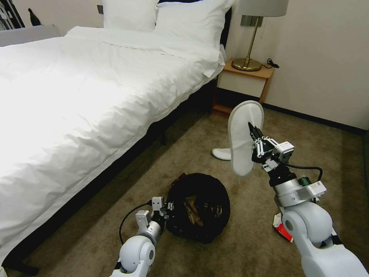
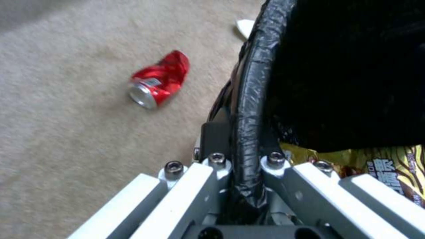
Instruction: Pick up the trash bin, then pick up the garbage on the floor and place it into the trash bin.
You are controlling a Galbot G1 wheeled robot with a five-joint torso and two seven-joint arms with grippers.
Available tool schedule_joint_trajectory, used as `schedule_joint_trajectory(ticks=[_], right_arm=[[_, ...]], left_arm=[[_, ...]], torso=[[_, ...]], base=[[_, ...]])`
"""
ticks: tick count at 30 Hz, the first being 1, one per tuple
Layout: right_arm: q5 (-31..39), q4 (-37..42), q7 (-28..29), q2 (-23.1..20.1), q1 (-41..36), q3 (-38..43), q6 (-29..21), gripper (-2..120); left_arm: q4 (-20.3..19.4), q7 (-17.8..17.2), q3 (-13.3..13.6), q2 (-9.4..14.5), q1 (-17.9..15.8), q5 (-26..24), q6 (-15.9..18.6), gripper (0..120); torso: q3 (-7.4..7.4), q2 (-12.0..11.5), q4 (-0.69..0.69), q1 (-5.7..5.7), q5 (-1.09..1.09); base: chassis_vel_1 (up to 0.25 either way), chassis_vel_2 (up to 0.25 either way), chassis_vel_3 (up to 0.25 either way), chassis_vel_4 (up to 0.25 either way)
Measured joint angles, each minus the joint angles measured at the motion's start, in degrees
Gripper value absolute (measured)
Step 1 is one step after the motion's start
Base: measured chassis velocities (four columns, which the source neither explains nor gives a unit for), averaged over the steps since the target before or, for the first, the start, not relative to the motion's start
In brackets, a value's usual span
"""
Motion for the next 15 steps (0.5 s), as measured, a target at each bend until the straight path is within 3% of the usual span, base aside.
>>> schedule_joint_trajectory(ticks=[3, 15], right_arm=[[-1.0, 1.0, -0.2, 0.6, -0.9, -0.6, -0.1, 0], [-3.9, 2.2, -0.8, 3.6, -2.2, -3.7, -0.4, 0]], left_arm=[[-0.4, 0.0, 0.9, -0.1, 0.0, -1.4, 2.3, 0], [-2.2, -2.7, 3.8, 0.2, -0.8, -3.1, 6.1, 0]], torso=[[0.01, 0.0, -0.01, 0.00, 0.00], [0.01, 0.0, -0.02, 0.01, 0.00]], base=[[0.000, 0.000, 0.000, 0.000], [0.000, 0.000, 0.000, 0.000]])
